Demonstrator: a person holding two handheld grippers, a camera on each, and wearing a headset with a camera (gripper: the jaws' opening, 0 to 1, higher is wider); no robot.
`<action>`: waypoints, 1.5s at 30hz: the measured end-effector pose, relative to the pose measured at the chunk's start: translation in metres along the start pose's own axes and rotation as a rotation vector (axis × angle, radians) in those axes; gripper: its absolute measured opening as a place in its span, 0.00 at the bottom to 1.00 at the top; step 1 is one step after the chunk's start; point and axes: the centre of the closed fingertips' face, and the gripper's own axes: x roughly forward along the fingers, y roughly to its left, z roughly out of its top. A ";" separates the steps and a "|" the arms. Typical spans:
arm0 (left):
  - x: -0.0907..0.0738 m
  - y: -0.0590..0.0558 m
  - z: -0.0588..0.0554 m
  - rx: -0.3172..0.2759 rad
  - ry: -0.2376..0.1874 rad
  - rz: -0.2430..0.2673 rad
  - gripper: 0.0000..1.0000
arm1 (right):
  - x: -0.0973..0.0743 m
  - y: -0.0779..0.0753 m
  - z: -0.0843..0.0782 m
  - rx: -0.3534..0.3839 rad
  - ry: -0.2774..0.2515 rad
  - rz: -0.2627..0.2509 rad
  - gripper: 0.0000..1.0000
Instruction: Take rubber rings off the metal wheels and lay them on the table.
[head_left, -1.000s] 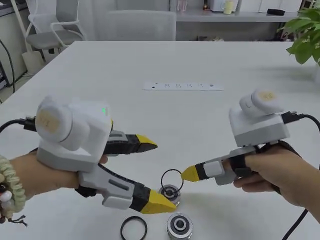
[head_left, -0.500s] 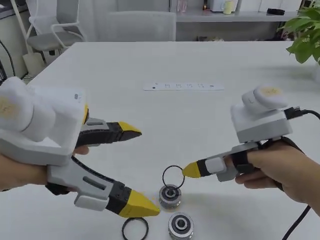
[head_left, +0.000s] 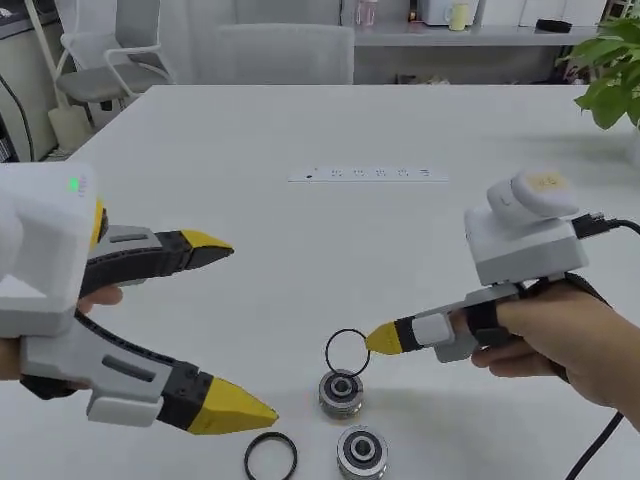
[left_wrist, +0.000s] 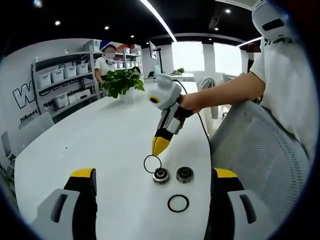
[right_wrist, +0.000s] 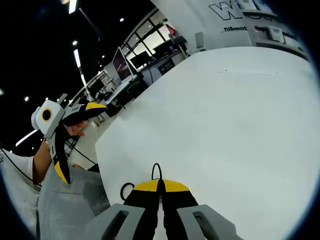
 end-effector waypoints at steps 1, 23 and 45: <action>-0.003 0.000 -0.002 -0.003 0.002 0.009 0.94 | 0.000 0.000 0.000 -0.001 0.000 0.000 0.00; -0.052 0.000 -0.035 -0.095 0.023 0.170 0.96 | 0.001 0.004 0.000 0.000 0.003 0.009 0.00; -0.065 -0.022 -0.058 -0.193 0.003 0.245 0.96 | 0.002 0.017 0.006 -0.027 0.002 0.037 0.00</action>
